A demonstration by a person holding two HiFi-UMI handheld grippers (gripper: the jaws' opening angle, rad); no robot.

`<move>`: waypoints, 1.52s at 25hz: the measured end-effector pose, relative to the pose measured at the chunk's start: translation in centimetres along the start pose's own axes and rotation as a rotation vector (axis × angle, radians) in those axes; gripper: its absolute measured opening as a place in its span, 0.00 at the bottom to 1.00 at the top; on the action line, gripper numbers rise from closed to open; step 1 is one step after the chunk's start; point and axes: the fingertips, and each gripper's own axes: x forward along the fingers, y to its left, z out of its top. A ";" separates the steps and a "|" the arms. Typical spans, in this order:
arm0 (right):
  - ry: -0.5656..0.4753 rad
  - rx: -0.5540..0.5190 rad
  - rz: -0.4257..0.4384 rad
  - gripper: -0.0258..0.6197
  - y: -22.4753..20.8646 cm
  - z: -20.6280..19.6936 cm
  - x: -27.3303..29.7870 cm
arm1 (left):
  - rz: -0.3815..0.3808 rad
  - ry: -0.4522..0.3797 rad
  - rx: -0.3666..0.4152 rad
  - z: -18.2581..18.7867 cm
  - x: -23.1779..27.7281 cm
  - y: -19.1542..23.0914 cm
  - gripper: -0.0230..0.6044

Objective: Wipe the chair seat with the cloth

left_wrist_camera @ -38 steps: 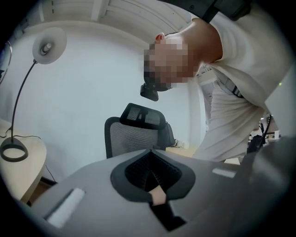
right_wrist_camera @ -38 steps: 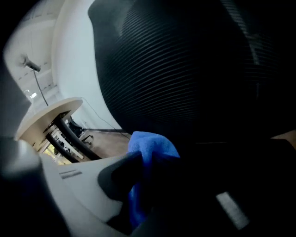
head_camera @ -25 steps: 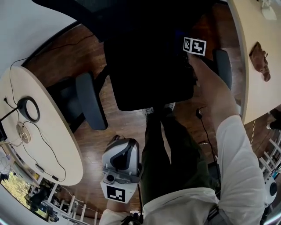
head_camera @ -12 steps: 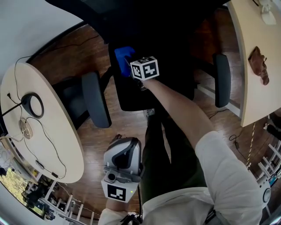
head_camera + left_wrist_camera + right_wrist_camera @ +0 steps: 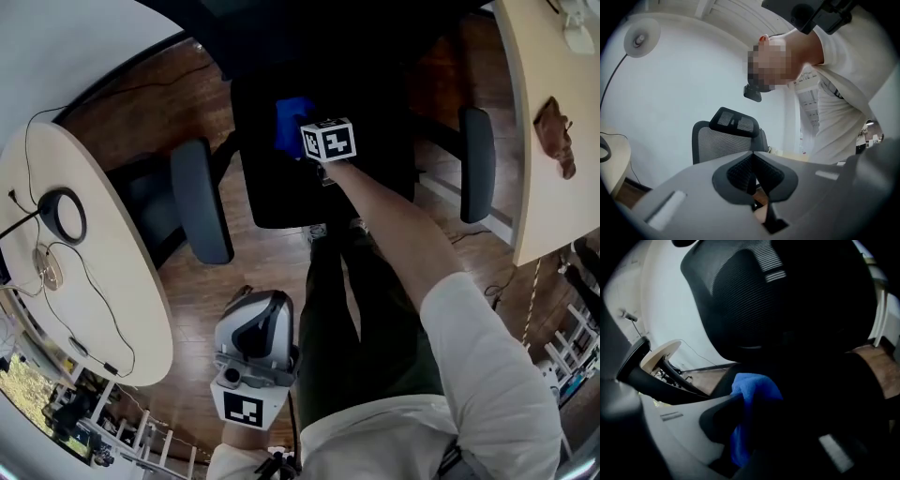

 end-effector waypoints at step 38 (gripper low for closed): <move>-0.012 0.128 -0.125 0.13 -10.1 -9.1 -8.1 | -0.090 -0.049 -0.023 2.7 3.1 -2.1 0.06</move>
